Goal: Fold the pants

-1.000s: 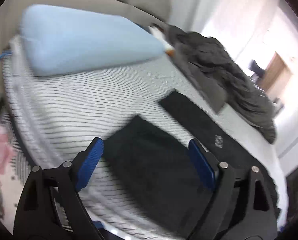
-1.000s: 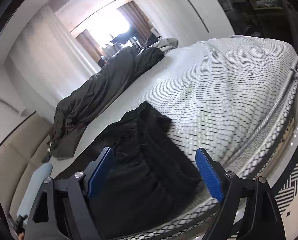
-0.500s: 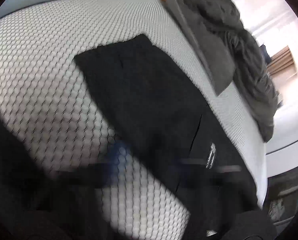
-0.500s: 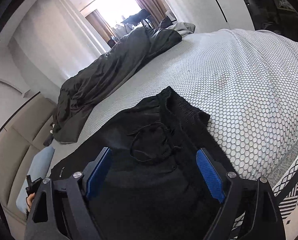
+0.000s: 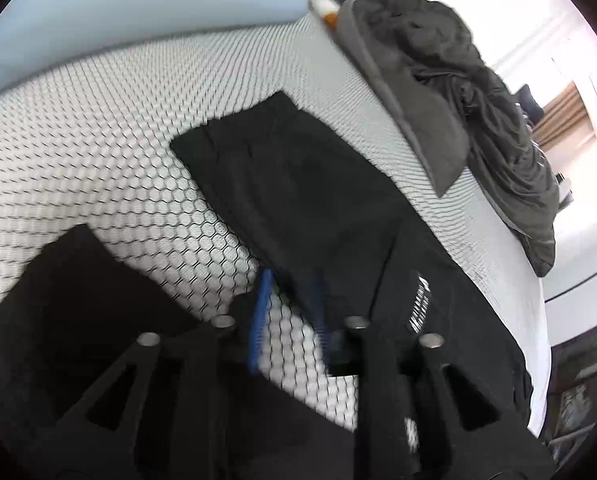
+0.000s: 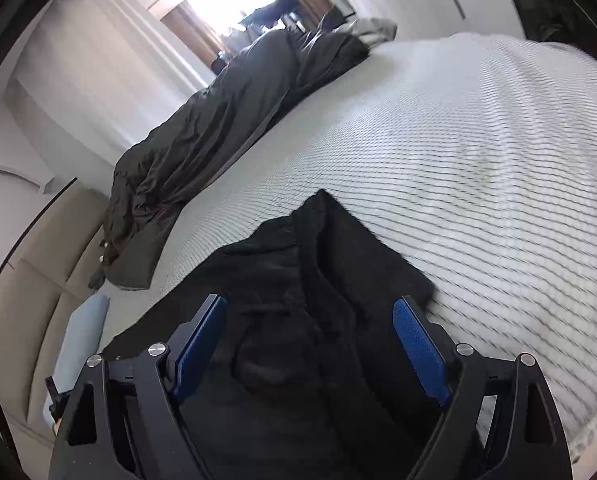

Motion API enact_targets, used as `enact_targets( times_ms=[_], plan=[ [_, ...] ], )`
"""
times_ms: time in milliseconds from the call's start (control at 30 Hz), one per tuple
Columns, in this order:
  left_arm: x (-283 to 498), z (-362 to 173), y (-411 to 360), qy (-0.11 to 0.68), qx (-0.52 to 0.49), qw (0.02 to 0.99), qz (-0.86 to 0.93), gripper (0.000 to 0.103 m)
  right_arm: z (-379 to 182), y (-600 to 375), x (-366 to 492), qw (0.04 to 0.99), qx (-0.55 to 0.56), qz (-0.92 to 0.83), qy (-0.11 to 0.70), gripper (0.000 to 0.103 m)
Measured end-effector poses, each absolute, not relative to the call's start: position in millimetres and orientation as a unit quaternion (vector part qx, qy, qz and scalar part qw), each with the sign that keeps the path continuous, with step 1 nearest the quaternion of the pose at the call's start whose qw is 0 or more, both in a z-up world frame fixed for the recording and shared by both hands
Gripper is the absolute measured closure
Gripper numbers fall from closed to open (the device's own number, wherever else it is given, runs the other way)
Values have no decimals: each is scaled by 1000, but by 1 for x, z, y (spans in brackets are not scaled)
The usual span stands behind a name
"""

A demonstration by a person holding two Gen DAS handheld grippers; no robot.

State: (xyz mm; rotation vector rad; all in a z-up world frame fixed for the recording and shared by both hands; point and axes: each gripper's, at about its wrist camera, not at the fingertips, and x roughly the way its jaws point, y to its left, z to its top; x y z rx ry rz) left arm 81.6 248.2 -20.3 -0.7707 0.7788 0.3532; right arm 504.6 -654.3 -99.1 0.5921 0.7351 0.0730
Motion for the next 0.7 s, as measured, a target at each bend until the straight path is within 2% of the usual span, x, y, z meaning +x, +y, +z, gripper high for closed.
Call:
enact_targets(
  times_ms=[33, 67, 100, 167, 233, 267, 300, 333, 367, 500, 567, 633, 667, 700],
  plan=[
    [70, -14, 242, 362, -361, 844, 165, 61, -102, -654, 520, 885, 290, 40, 362, 16],
    [55, -7, 238, 352, -359, 849, 165, 48, -107, -656, 540, 875, 303, 40, 375, 16],
    [44, -1, 236, 342, -355, 855, 163, 39, -109, -656, 551, 870, 309, 39, 381, 16],
    [24, 12, 234, 331, -345, 862, 165, 32, -115, -653, 580, 866, 304, 44, 395, 17],
    [8, 21, 229, 325, -336, 867, 170, 26, -121, -645, 600, 861, 286, 46, 418, 29],
    [-2, 25, 229, 324, -331, 870, 172, 26, -130, -641, 614, 852, 275, 57, 443, 48],
    [-9, 26, 229, 324, -327, 871, 174, 26, -137, -635, 623, 843, 268, 60, 462, 76],
    [-17, 27, 231, 324, -325, 871, 176, 26, -142, -630, 631, 839, 251, 60, 479, 90],
    [-26, 27, 232, 326, -320, 871, 180, 26, -140, -627, 635, 846, 228, 54, 478, 97],
    [-46, 17, 247, 333, -311, 867, 201, 26, -116, -637, 637, 881, 202, -8, 429, 95],
    [-57, 10, 255, 335, -324, 861, 205, 26, -115, -649, 641, 876, 210, -47, 432, 83],
    [-60, 4, 261, 332, -329, 861, 201, 26, -108, -660, 625, 874, 239, -52, 420, 79],
    [-65, 2, 263, 330, -329, 863, 198, 26, -100, -663, 608, 880, 252, -40, 400, 72],
    [-69, 2, 264, 328, -326, 864, 198, 26, -92, -665, 589, 888, 257, -30, 380, 55]
  ],
)
